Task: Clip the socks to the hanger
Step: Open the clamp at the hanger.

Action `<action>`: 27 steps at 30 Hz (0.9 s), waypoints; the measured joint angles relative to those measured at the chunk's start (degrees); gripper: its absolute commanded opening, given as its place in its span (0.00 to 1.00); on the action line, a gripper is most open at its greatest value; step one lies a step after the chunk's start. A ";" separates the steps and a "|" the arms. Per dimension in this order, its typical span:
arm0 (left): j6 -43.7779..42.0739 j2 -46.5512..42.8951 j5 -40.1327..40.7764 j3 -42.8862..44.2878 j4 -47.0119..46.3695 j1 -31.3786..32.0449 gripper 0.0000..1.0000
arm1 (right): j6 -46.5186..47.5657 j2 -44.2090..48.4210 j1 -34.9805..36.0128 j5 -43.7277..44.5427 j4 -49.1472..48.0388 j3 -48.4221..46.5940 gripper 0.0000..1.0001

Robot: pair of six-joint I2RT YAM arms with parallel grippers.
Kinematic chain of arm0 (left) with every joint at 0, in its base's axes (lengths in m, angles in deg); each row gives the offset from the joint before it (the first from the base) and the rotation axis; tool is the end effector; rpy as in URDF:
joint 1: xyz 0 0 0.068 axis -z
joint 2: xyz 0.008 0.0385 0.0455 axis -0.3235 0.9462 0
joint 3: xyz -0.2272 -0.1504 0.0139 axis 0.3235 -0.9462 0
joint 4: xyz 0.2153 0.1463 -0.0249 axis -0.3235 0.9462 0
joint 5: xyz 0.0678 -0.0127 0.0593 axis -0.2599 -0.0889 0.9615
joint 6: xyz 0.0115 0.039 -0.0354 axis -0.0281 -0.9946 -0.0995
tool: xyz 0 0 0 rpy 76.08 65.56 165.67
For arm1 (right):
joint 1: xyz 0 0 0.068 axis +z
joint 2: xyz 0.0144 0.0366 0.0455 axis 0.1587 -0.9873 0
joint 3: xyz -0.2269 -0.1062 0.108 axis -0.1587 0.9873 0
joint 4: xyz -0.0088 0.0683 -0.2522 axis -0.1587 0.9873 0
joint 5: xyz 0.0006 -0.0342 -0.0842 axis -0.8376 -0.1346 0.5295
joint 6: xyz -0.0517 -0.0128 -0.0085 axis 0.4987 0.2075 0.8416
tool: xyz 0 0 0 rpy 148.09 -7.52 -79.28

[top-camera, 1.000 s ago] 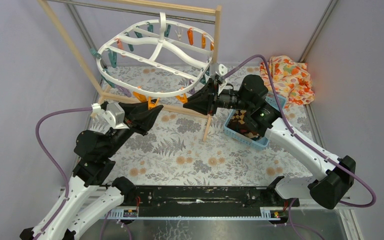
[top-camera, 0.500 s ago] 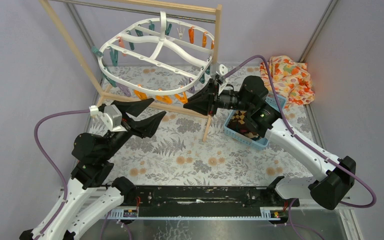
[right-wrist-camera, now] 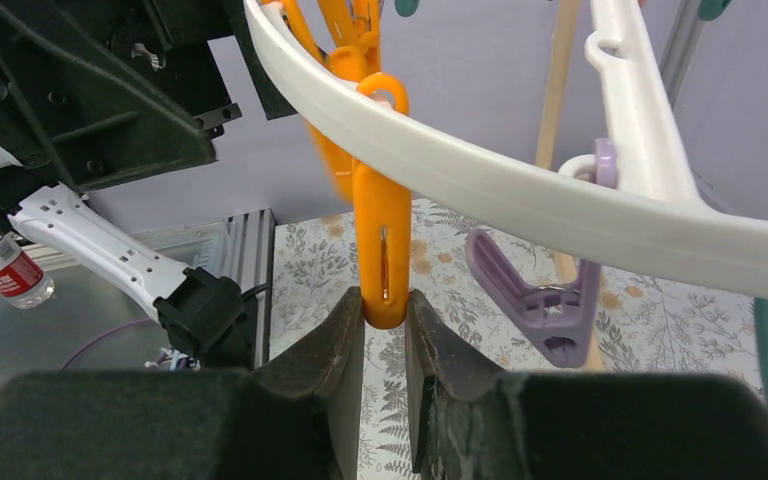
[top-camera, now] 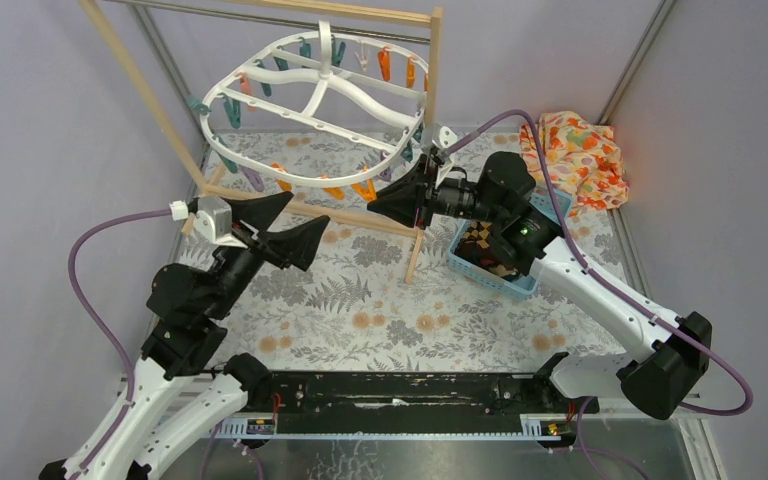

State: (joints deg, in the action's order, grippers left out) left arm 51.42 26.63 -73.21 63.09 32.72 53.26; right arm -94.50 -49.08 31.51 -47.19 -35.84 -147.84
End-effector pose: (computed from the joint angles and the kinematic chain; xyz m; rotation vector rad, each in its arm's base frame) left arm 0.0895 -0.0647 0.4102 0.3057 1.2267 -0.7608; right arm 0.2064 0.2073 0.4289 -0.9911 1.1330 1.1489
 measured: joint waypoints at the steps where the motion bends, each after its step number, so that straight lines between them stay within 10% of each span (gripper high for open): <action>1: 1.11 0.02 1.27 0.00 0.35 0.00 0.99 | 0.26 0.00 0.04 0.39 0.15 0.00 0.00; 12: 17.92 5.53 11.08 3.45 5.38 0.00 0.98 | 3.76 0.00 1.22 5.88 2.78 -0.17 0.00; 27: 30.14 5.40 5.29 3.74 7.96 0.00 0.93 | 5.38 -1.29 1.44 10.58 5.35 -2.73 0.00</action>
State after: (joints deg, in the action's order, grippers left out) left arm 81.56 32.03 -67.92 66.83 40.68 53.26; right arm -89.12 -50.37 32.95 -36.61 -30.48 -150.57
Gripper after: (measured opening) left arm 0.934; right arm 0.243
